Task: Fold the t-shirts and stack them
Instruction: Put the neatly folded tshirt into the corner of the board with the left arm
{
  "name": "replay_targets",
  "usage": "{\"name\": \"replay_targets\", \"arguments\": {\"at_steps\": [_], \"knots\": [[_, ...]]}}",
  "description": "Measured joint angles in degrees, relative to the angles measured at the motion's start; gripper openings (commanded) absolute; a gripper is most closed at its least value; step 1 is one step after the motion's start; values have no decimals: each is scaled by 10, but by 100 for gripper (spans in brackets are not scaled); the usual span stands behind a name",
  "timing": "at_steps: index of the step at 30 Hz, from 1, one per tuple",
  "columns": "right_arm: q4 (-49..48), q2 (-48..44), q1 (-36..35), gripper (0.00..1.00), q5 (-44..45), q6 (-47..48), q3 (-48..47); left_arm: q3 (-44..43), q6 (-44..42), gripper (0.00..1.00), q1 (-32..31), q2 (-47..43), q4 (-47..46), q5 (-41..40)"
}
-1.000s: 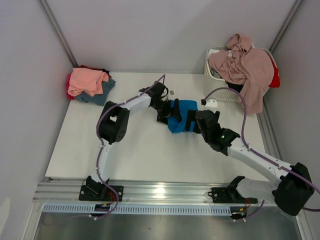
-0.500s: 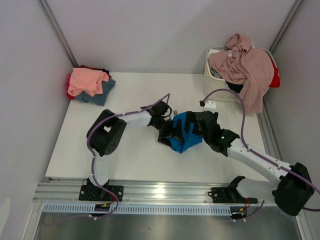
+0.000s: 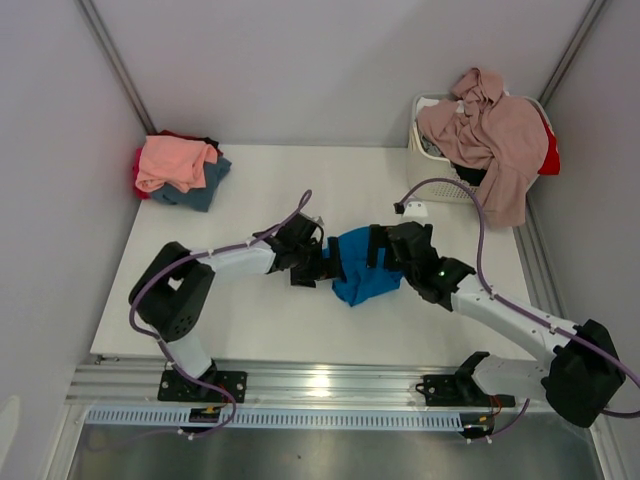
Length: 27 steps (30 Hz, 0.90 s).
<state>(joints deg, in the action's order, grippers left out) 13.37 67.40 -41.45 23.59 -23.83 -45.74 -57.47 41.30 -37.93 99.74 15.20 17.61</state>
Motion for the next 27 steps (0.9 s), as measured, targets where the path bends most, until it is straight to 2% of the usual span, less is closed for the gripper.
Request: {"name": "replay_targets", "arguments": {"at_steps": [5,14,27], "knots": [[-5,12,1,99,-6,1,0,19,13,99,-2,-31,1,-58],[-12,31,3,99,-19,-6,0,-22,22,99,-30,16,-1,-93],[-12,35,5,99,-21,-14,9,-3,38,99,-49,49,-161,-46]]}}
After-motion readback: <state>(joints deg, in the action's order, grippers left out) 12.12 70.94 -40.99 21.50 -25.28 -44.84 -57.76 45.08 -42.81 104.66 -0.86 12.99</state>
